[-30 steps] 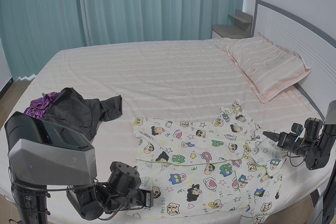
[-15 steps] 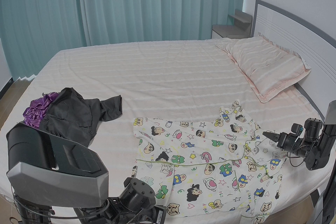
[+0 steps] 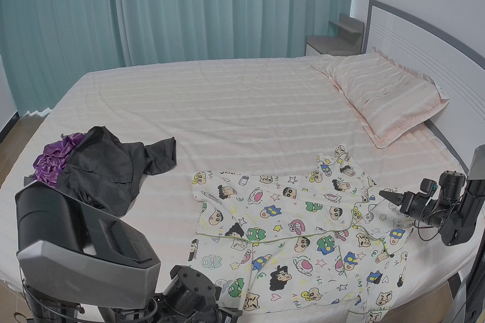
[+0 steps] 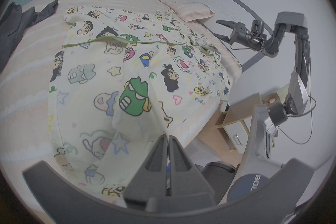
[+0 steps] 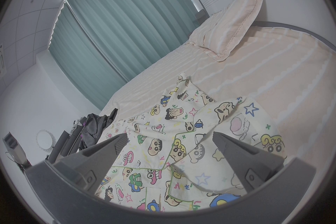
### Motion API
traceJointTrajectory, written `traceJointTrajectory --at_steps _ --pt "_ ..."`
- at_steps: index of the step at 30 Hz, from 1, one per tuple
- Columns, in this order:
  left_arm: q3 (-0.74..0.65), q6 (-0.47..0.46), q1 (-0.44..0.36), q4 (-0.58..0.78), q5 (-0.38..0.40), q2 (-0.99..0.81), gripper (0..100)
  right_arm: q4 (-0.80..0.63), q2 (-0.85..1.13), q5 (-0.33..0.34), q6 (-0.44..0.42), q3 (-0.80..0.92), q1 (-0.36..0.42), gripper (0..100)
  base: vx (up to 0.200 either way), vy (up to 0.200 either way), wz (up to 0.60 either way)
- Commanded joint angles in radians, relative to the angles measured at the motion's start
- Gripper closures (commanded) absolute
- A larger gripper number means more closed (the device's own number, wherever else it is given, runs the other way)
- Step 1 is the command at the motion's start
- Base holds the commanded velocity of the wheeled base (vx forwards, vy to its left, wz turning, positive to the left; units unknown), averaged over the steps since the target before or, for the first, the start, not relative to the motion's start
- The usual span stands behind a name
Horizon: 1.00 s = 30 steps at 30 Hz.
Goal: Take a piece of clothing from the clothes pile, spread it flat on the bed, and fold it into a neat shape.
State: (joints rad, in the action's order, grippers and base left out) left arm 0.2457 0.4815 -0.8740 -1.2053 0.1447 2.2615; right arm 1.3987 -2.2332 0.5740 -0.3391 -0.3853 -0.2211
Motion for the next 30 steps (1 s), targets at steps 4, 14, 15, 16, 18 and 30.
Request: traceJointTrajectory --at_steps 4,14,15,16,18,30 --pt "-0.037 -0.032 -0.01 -0.057 -0.004 0.062 100 0.0 -0.002 0.001 0.0 0.006 0.0 0 0.0 0.0 0.0" --pt "-0.057 0.006 -0.008 -0.062 -0.005 0.043 0 0.0 0.0 0.001 0.0 0.006 0.0 0 0.0 0.0 0.0" --pt "-0.069 0.051 -0.008 -0.068 -0.004 0.021 0 0.0 0.0 0.001 0.0 0.006 0.0 0 0.0 0.0 0.0" --pt "-0.077 0.095 -0.01 -0.076 -0.004 0.003 0 0.0 0.0 0.001 0.0 0.006 -0.001 0 0.0 0.0 0.0" --pt "-0.083 0.161 -0.008 -0.095 -0.004 -0.033 0 0.0 0.0 0.001 0.0 0.006 -0.001 0 0.0 0.0 0.0" --pt "-0.109 0.33 -0.005 -0.142 0.038 -0.212 0 0.0 0.0 0.001 0.0 0.006 -0.001 0 0.0 0.0 0.0"
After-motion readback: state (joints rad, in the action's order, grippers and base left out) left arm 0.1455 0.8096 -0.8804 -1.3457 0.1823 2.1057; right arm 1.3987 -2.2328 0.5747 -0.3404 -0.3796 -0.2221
